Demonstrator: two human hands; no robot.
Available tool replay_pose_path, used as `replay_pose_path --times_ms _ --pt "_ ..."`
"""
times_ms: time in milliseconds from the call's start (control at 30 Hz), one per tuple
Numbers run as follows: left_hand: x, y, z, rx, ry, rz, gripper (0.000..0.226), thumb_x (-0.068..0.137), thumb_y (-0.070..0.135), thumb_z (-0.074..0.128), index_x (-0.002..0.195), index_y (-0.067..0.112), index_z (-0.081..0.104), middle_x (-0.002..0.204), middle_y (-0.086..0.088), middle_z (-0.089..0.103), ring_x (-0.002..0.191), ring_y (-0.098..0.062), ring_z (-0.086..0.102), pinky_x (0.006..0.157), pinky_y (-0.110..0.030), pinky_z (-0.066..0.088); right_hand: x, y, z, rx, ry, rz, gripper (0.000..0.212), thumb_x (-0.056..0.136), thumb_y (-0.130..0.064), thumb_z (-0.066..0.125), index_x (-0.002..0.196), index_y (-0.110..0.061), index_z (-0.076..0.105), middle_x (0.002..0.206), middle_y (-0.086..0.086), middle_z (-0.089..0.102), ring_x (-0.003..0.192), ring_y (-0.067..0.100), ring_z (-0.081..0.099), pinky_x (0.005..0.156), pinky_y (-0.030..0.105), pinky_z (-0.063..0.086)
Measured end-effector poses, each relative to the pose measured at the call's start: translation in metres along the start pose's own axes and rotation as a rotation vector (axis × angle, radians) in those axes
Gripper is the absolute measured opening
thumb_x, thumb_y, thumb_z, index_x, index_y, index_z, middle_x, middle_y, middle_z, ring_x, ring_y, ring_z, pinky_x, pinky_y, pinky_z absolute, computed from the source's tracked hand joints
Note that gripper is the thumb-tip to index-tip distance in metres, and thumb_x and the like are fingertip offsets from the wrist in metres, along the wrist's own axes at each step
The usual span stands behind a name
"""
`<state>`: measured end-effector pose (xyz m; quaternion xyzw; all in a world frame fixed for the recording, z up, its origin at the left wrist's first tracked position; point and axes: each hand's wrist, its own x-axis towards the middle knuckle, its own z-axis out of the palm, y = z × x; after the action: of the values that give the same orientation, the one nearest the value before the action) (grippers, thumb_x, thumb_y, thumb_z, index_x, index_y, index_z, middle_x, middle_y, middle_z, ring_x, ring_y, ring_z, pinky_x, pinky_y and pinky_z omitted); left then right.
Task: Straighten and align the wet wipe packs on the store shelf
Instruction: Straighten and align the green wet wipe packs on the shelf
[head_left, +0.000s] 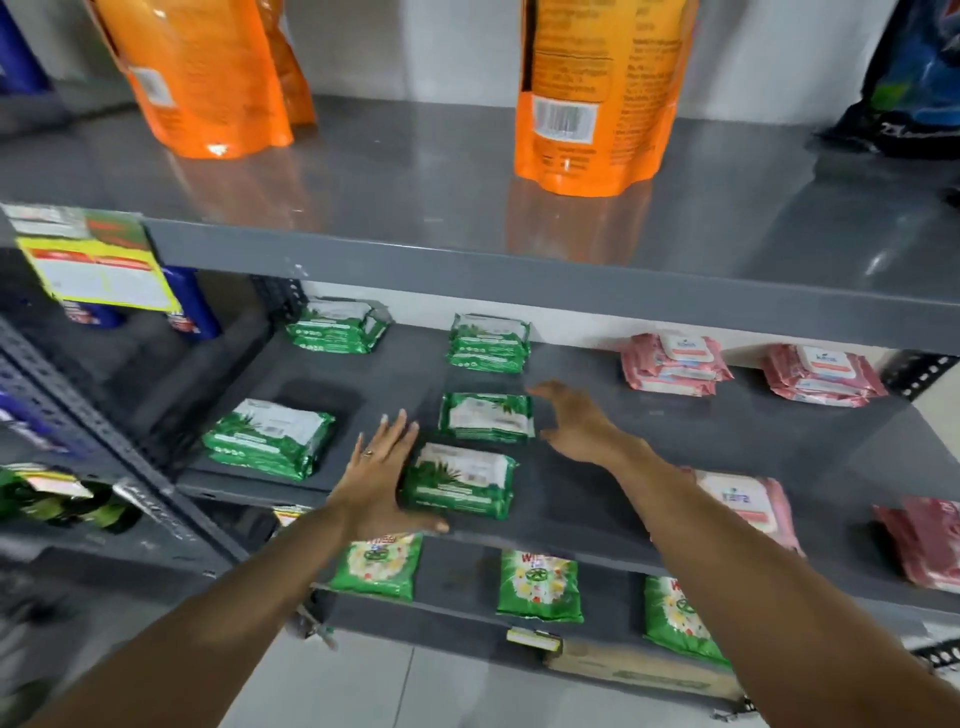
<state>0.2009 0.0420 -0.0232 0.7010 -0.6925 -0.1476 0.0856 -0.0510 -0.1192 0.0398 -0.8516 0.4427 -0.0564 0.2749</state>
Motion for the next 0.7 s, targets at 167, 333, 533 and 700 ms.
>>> replay_pose_path --times_ms 167,333,533,700 --pt "-0.006 -0.057 0.002 0.130 -0.218 -0.003 0.141 0.055 0.085 0.064 0.150 0.015 -0.013 0.153 0.001 -0.031 0.142 -0.021 -0.024 0.117 -0.052 -0.004 0.047 -0.025 0.034 -0.231 -0.148 0.056 0.095 0.077 -0.015 0.070 0.151 -0.019 0.010 0.161 0.007 0.012 0.147 0.026 0.011 0.118 0.050 0.017" --pt "0.005 -0.069 0.017 0.311 -0.141 0.057 0.143 0.044 0.067 0.085 0.150 0.005 0.012 0.158 -0.005 -0.014 0.139 -0.033 0.031 0.107 -0.057 0.032 0.058 -0.029 0.050 -0.240 -0.131 0.146 0.091 0.077 -0.024 0.070 0.150 -0.018 0.015 0.157 0.010 0.021 0.144 0.030 0.018 0.114 0.053 0.023" --pt "0.005 -0.073 0.027 0.320 -0.062 0.096 0.132 0.061 0.074 0.070 0.151 0.011 -0.003 0.160 -0.004 -0.012 0.146 -0.030 0.002 0.117 -0.055 0.007 0.054 -0.035 0.040 -0.108 -0.041 0.235 0.089 0.063 -0.031 0.081 0.139 -0.015 0.038 0.138 0.009 0.049 0.121 0.029 0.050 0.101 0.037 0.043" --pt "0.001 -0.074 0.028 0.247 -0.031 0.104 0.127 0.068 0.068 0.068 0.150 0.013 -0.011 0.160 -0.004 -0.017 0.146 -0.028 -0.010 0.117 -0.053 -0.002 0.019 -0.067 0.031 0.048 -0.016 0.210 0.063 0.062 -0.024 0.081 0.116 -0.025 0.049 0.113 0.000 0.055 0.092 0.018 0.060 0.075 0.032 0.054"
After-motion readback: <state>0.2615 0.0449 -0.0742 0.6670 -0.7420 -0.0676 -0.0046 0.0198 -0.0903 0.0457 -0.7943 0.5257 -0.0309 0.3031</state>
